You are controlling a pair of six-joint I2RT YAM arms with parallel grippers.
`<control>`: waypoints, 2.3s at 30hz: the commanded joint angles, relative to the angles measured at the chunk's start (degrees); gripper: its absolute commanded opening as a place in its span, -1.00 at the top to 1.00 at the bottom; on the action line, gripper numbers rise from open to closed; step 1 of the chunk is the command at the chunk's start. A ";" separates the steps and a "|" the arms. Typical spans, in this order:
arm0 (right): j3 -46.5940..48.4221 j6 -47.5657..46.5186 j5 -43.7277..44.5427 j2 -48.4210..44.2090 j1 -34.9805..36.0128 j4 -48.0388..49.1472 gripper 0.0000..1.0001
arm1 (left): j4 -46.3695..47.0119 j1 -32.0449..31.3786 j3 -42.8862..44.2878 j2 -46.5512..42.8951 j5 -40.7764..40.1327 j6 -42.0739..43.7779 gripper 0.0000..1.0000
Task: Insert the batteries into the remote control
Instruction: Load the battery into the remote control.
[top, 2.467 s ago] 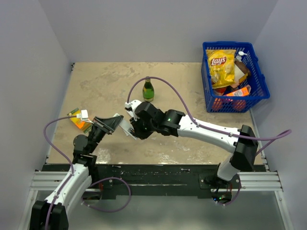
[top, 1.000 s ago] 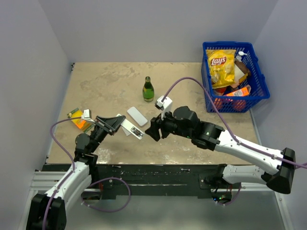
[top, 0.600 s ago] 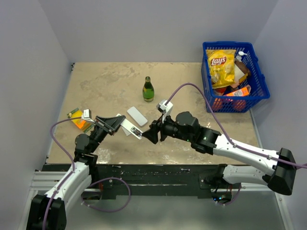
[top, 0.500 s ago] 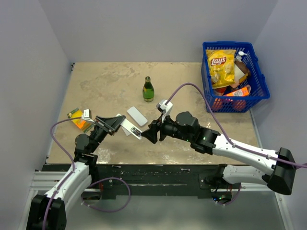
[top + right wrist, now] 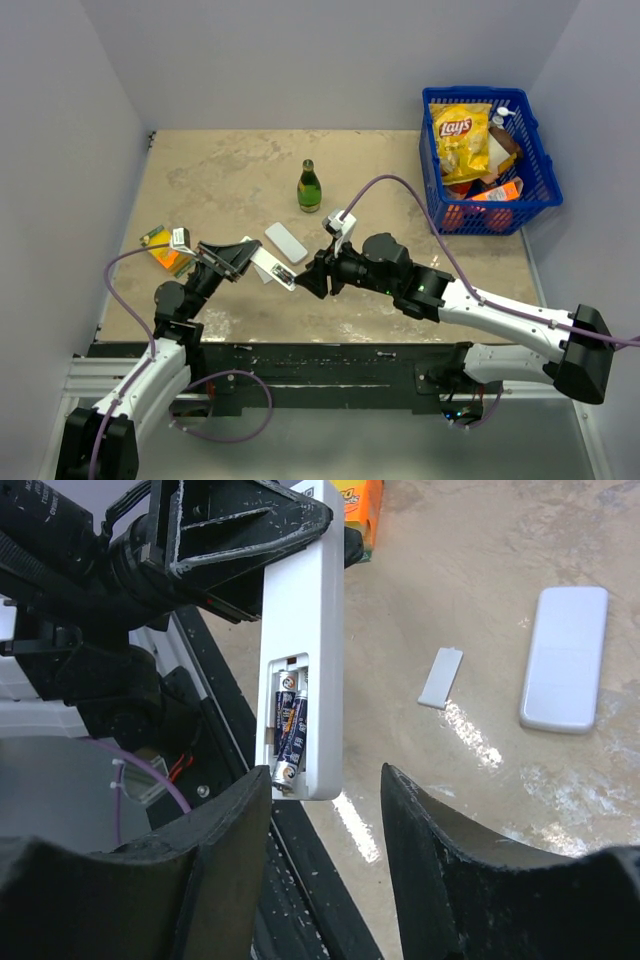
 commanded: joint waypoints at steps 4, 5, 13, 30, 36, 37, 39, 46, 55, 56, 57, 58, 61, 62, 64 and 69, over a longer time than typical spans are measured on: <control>-0.20 -0.40 -1.64 -0.32 -0.56 2.06 0.06 | 3.75 -0.18 -1.63 -0.49 0.83 -1.51 1.00; -0.20 -0.40 -1.73 -0.32 -0.56 2.06 0.08 | 3.83 -0.18 -1.54 -0.49 0.92 -1.43 1.00; 0.06 -0.49 -3.05 -0.67 -0.47 2.06 0.13 | 3.92 -0.18 -1.36 -0.32 0.83 -1.60 1.00; -0.11 -0.93 -3.75 -0.41 -0.64 1.97 0.15 | 4.01 -0.18 -1.01 0.03 0.92 -1.60 1.00; 0.33 -1.02 -3.93 0.46 -0.56 2.23 0.19 | 4.01 -0.18 -1.10 -0.23 1.01 -1.60 1.00; 0.24 -1.02 -4.02 0.55 -0.56 2.41 0.20 | 4.01 -0.18 -1.01 -0.23 1.01 -1.69 1.00; 0.07 -0.93 -4.02 0.73 -0.56 2.67 0.20 | 4.01 -0.18 -1.01 -0.49 1.10 -1.78 1.00; 0.33 -0.84 -3.75 0.99 -0.56 3.11 0.23 | 3.92 -0.18 -1.01 -0.76 1.45 -1.78 1.00; 1.12 -0.84 -3.67 1.70 -0.56 3.02 0.25 | 4.01 -0.18 -0.48 -1.28 1.98 -1.34 1.00; 1.12 -0.93 -3.67 1.87 -0.56 3.02 0.25 | 4.01 -0.18 -0.40 -1.29 2.15 -1.34 1.00; 1.29 -0.93 -3.93 2.05 -0.56 3.02 0.26 | 3.92 -0.18 -0.31 -1.37 2.33 -1.34 1.00; 1.47 -1.10 -3.93 2.22 -0.56 2.94 0.27 | 4.01 -0.18 -0.22 -1.29 2.33 -1.25 1.00; 2.00 -1.19 -4.02 2.93 -0.56 2.67 0.28 | 3.92 -0.18 0.05 -1.46 2.68 -1.07 1.00; 2.00 -1.10 -4.10 3.10 -0.56 2.67 0.28 | 3.92 -0.18 0.13 -1.55 2.85 -0.99 1.00; 2.26 -1.10 -4.19 3.28 -0.56 2.76 0.29 | 3.83 -0.18 0.22 -1.72 2.94 -0.99 1.00; 2.79 -1.19 -4.28 3.46 -0.55 2.50 0.30 | 2.52 -0.18 0.40 -2.69 2.86 -0.55 1.00</control>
